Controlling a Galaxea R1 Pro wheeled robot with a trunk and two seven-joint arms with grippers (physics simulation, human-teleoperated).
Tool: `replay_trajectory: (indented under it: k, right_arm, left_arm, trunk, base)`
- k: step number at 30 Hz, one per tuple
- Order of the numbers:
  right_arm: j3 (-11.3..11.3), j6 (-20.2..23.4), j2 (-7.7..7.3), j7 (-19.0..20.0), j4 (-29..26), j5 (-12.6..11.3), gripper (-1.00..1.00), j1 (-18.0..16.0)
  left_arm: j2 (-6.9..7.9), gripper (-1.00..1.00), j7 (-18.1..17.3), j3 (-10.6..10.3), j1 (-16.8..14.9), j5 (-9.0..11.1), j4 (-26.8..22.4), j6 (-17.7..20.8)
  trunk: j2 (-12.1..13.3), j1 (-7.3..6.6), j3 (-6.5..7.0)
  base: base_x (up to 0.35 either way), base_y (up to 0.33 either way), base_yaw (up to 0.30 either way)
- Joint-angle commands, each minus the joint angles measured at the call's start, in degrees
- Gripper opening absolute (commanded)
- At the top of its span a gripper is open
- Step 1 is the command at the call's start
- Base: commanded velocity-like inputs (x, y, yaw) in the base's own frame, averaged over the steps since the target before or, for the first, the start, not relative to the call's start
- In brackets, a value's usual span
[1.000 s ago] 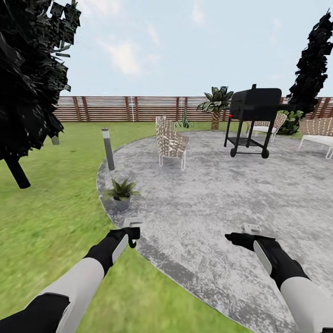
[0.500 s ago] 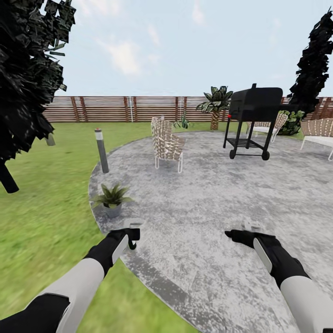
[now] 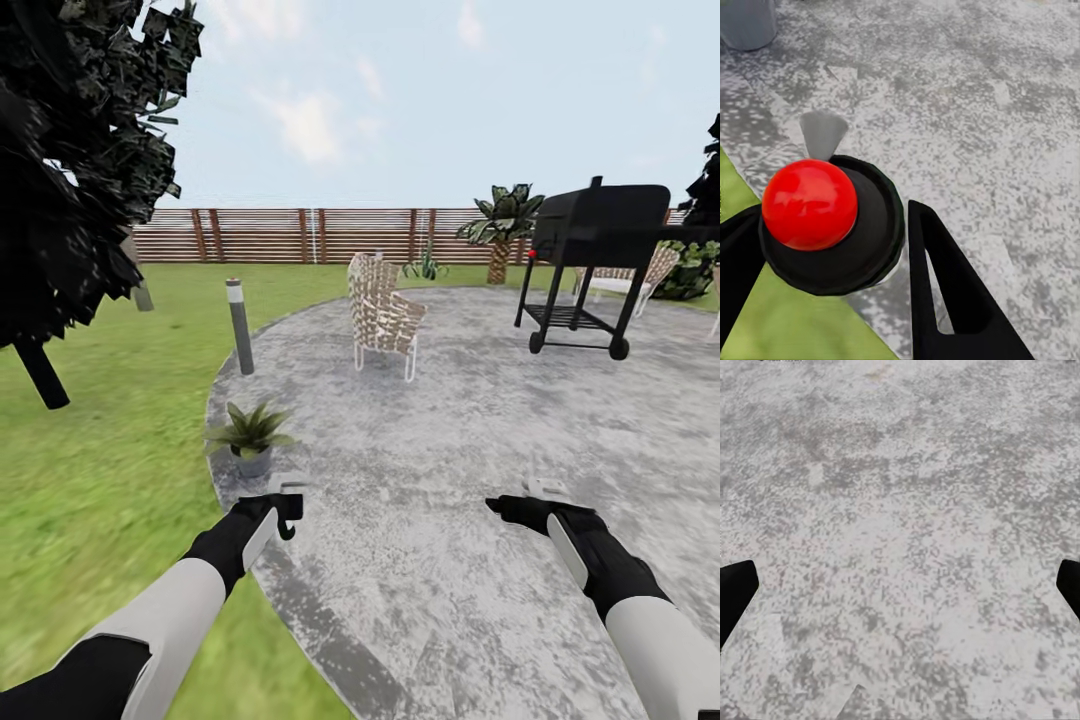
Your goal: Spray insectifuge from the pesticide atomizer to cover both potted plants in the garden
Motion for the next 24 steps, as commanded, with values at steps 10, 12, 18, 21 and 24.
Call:
replay_trajectory:
  k: [10, 12, 18, 21, 24]
  right_arm:
    - [-0.1, 0.3, -0.03, 0.2, -0.1, -0.1, 1.0, 0.0]
    - [-0.1, 0.3, -0.05, 0.2, -0.1, -0.1, 1.0, 0.0]
    - [-0.1, 0.3, -0.04, 0.2, -0.1, -0.1, 1.0, 0.0]
    - [-0.1, 0.3, -0.04, 0.1, -0.1, -0.1, 1.0, 0.0]
    - [-0.1, 0.3, -0.05, 0.1, -0.1, -0.1, 1.0, 0.0]
  left_arm:
    - [0.0, -1.0, 0.5, -0.4, 0.0, 0.6, -0.1, 0.3]
    - [0.0, -1.0, 0.5, -0.4, 0.0, 0.6, -0.1, 0.3]
    - [0.0, -1.0, 0.5, -0.4, 0.0, 0.6, -0.1, 0.3]
    - [-0.08, -1.0, 0.5, -0.4, 0.0, 0.6, -0.1, 0.3]
    - [-0.38, -1.0, 0.5, -0.4, 0.0, 0.6, -0.1, 0.3]
  trunk:
    - [0.0, 0.02, -0.06]
    - [0.0, 0.02, -0.06]
    - [0.0, 0.02, -0.06]
    - [0.0, 0.02, -0.06]
    - [0.0, 0.02, -0.06]
  base:
    - [0.271, -0.212, 0.249]
    - [0.271, -0.212, 0.249]
    - [0.271, -0.212, 0.249]
    - [0.271, -0.212, 0.25]
    - [0.271, -0.212, 0.249]
